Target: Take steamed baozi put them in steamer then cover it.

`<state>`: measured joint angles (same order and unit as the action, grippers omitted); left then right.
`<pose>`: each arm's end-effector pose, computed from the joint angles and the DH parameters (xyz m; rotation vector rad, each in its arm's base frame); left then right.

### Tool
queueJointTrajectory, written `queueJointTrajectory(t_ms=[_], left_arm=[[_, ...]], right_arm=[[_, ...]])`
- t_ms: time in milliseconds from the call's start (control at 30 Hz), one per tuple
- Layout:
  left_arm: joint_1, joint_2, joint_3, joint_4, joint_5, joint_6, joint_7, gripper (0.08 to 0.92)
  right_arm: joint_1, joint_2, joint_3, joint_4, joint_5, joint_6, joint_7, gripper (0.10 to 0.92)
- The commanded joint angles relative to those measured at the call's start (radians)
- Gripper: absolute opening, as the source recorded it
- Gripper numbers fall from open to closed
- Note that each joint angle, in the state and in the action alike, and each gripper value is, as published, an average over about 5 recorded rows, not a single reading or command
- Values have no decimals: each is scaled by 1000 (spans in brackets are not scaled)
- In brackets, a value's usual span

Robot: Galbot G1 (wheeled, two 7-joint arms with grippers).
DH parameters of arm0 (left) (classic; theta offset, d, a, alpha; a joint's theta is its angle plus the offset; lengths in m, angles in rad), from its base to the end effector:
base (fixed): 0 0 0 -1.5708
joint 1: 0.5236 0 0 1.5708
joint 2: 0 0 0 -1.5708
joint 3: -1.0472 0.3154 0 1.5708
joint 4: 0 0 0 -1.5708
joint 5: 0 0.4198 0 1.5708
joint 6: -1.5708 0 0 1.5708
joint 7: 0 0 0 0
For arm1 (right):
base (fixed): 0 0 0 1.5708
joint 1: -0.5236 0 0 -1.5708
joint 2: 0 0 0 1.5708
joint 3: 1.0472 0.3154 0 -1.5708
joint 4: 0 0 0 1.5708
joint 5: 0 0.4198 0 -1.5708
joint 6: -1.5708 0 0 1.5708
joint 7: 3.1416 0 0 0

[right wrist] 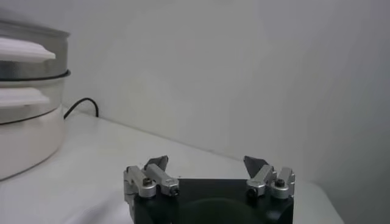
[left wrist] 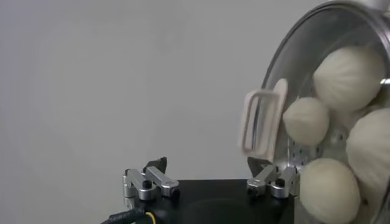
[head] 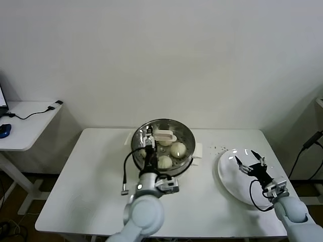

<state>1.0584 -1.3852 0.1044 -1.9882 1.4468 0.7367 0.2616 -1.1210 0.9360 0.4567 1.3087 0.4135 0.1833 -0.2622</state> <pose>0.3085 -0.1948 -0.1878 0.0169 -2.3806 -1.9892 0.3771 -0.2297 -0.3865 0.3205 -2.9262 0.3170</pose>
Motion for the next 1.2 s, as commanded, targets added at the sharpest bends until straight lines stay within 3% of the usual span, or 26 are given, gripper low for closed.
queueJointTrajectory(t_ms=[33, 267, 633, 933, 1200], left_arm=[[179, 179, -265, -215, -677, -154, -284, 823], [357, 120, -566, -236, -1054, -415, -332, 823], [508, -15, -829, -117, -1453, -641, -336, 823], [549, -84, -867, -58, -1497, -738, -313, 823], [572, -89, -856, -63, -1501, -764, -309, 823]], right_arm=[[-50, 10, 76, 87, 5, -55, 20, 823], [-104, 40, 128, 164, 8, -63, 34, 823], [-177, 96, 173, 238, -22, -88, 41, 823], [-229, 141, 203, 286, -11, -92, 24, 823], [-260, 163, 224, 317, 3, -92, 18, 823]])
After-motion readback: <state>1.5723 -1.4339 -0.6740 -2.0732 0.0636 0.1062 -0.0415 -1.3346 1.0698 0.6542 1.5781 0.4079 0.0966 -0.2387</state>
